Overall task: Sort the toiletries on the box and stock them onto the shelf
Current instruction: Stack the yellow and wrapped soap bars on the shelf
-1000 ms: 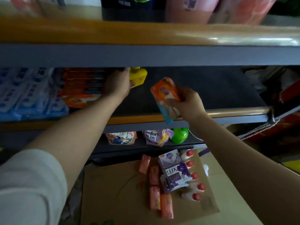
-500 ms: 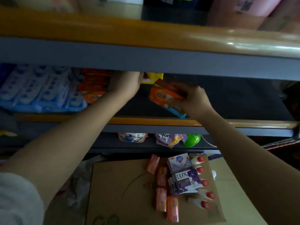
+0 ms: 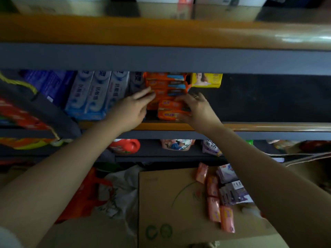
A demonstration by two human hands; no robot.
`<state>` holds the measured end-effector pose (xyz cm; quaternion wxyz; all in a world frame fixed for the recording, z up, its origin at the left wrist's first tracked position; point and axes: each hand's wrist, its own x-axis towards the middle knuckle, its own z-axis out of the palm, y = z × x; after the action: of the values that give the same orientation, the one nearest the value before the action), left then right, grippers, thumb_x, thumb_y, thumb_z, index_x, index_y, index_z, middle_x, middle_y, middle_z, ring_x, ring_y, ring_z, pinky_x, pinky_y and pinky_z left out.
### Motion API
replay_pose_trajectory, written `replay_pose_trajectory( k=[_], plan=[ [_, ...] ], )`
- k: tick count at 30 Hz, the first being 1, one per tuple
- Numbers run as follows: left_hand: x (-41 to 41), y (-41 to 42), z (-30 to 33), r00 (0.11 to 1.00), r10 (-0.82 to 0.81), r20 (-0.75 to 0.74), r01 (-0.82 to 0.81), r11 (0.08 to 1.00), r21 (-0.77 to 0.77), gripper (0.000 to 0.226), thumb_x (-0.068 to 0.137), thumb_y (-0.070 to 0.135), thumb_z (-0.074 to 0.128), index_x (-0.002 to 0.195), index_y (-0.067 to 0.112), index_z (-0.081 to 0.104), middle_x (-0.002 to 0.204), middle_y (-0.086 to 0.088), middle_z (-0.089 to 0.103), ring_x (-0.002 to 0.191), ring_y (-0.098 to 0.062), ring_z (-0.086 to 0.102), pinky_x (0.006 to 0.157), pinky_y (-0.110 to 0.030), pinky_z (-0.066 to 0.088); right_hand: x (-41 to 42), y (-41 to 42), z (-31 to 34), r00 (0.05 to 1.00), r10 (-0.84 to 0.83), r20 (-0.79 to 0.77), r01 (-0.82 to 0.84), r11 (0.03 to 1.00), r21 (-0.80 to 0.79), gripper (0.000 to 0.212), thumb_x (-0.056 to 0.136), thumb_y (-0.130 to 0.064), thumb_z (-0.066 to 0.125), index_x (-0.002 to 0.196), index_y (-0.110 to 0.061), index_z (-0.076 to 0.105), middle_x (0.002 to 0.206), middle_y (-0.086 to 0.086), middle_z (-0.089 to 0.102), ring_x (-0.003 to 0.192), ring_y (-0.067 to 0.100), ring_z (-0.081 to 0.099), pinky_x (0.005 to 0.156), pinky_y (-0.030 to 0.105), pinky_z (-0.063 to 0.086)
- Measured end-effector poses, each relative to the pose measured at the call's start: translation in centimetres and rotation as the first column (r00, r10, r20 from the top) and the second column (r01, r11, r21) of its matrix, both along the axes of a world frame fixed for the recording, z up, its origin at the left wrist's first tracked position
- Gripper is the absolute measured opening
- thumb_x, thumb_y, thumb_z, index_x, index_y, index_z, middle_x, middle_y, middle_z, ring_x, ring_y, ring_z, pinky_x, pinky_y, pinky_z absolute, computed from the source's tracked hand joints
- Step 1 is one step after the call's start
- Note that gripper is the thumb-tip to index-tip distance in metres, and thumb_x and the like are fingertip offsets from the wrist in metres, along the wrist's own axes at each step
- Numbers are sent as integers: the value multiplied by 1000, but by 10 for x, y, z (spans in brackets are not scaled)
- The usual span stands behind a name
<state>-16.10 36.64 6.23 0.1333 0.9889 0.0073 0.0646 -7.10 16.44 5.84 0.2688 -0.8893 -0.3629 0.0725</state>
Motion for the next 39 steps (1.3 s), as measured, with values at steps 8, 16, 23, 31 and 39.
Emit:
replay_pose_trajectory(
  k=[8,16,23,31,39],
  plan=[
    [0,-4,-5,998,-42,38,41,999,35,65,86,58,46,142,26,36,152,-5,29,116,-36,54,82,-44,50,-20,1,-15,863,-493,-112,498,867,11,55,82,-30,70,123,-2,47,123,16,53,112,32,51,88,37,43],
    [-1,-11,-15,994,-28,104,22,998,61,49,86,18,64,133,16,51,145,-22,37,116,-48,50,86,-58,49,-22,13,-24,932,-362,-10,361,926,109,22,89,-20,61,103,-3,61,93,15,68,84,32,62,65,29,42],
    [-41,-75,-57,889,-207,409,190,978,82,30,81,6,54,110,10,62,132,-18,48,115,-36,47,89,-45,42,-47,-93,-60,842,-452,296,407,891,203,24,89,-18,46,99,1,57,96,24,57,90,31,44,76,37,34],
    [-74,-195,-201,955,-51,-292,-54,939,-339,41,86,11,57,127,7,50,141,-14,36,123,-30,45,98,-36,41,-116,-199,-169,892,-301,-338,118,875,-469,24,89,-15,43,93,1,62,95,25,62,87,40,61,70,35,41],
    [-18,-258,-309,848,194,-493,-413,825,-386,51,83,26,66,125,3,49,127,-20,46,115,-34,48,93,-35,36,-120,-216,-231,882,-298,-366,152,914,-377,25,91,-14,48,113,-3,53,110,19,57,97,37,59,75,36,43]
  ],
)
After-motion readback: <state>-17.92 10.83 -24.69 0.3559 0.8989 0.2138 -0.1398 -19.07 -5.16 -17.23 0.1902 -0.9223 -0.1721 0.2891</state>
